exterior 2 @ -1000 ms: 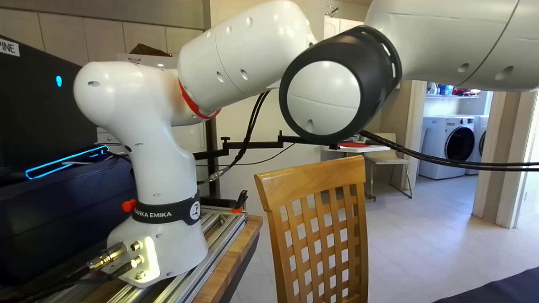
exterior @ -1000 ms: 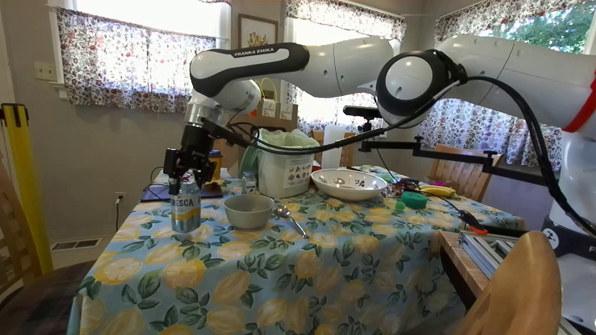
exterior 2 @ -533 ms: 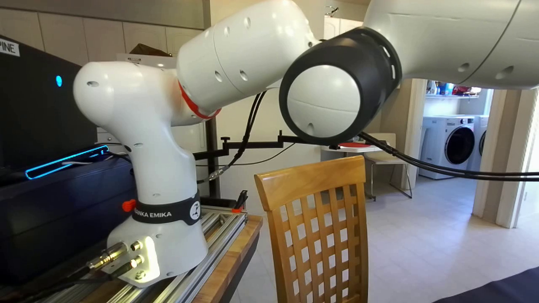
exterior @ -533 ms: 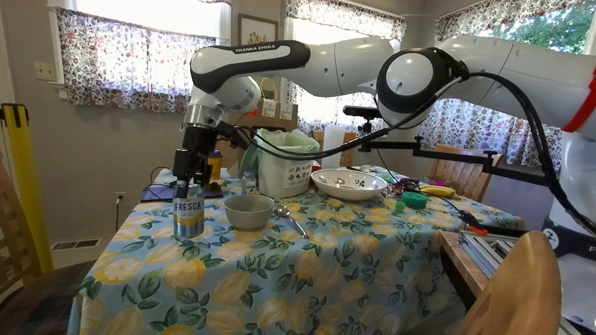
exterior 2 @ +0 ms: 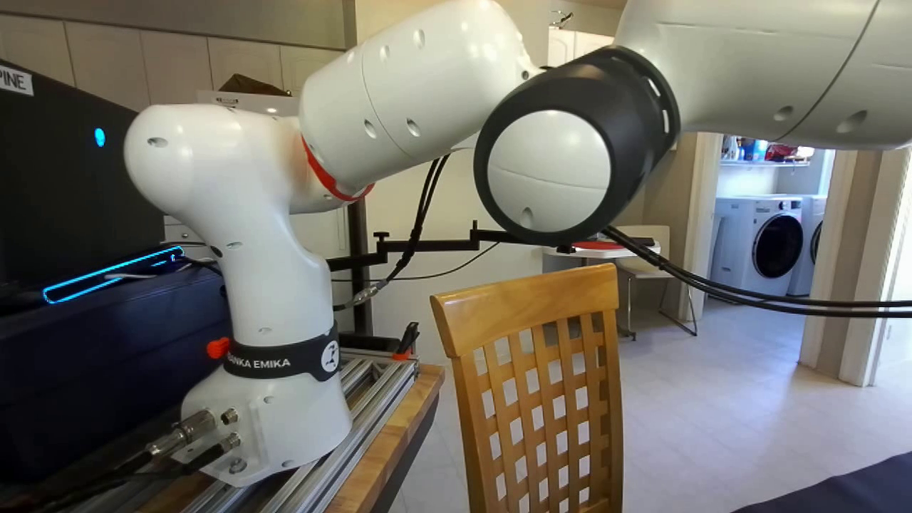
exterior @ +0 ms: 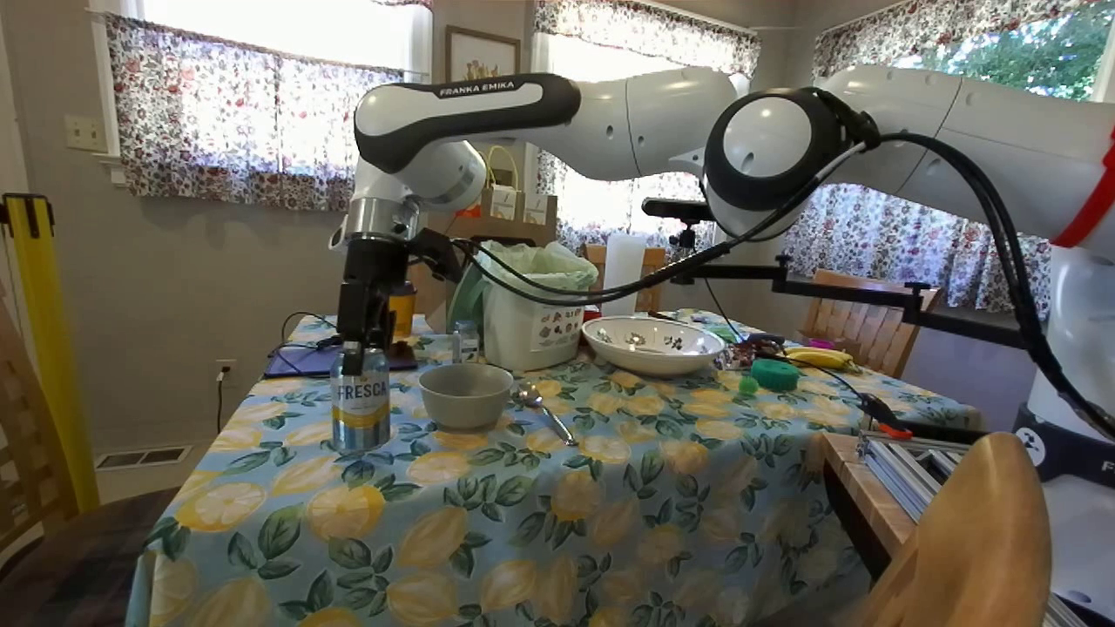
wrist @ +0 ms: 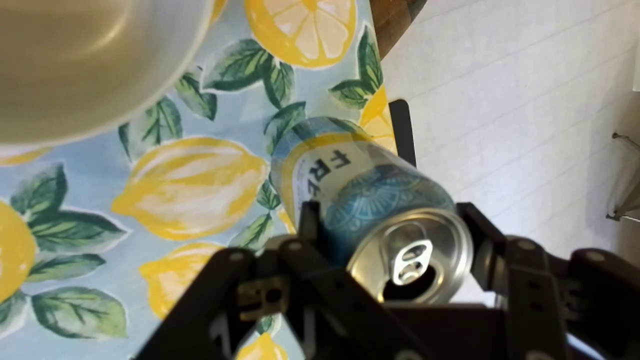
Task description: Move the can forward
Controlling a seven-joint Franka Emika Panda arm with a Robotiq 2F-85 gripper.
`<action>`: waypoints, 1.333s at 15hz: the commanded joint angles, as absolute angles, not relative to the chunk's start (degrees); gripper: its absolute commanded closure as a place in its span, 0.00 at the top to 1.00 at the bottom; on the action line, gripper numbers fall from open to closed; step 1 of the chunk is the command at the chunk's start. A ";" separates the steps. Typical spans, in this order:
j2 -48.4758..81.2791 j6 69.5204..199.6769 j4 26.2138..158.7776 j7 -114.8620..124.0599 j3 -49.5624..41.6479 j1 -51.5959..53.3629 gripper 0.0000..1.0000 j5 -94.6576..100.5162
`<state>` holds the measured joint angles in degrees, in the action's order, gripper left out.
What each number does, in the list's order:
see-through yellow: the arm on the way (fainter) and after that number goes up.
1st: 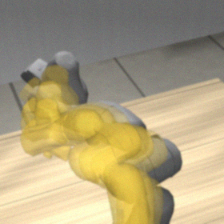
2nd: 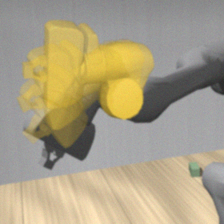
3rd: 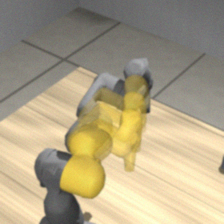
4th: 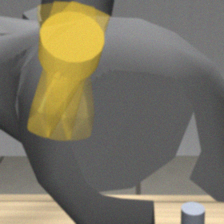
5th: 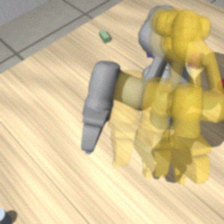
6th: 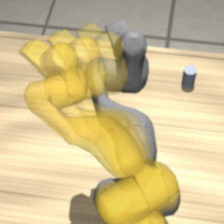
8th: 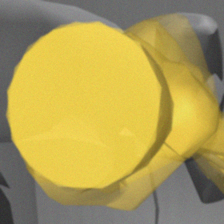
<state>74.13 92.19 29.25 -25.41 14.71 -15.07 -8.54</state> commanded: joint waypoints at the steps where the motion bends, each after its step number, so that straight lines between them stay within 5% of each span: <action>1: 74.13 92.19 29.25 -25.41 14.71 -15.07 0.68 -8.54; 2: 74.13 92.19 29.25 -25.41 14.71 -15.07 0.43 -8.54; 12: 74.74 103.23 28.55 -25.86 12.03 -14.61 0.43 -7.08; 20: 72.96 92.55 29.26 -44.97 12.10 -14.71 0.43 -4.07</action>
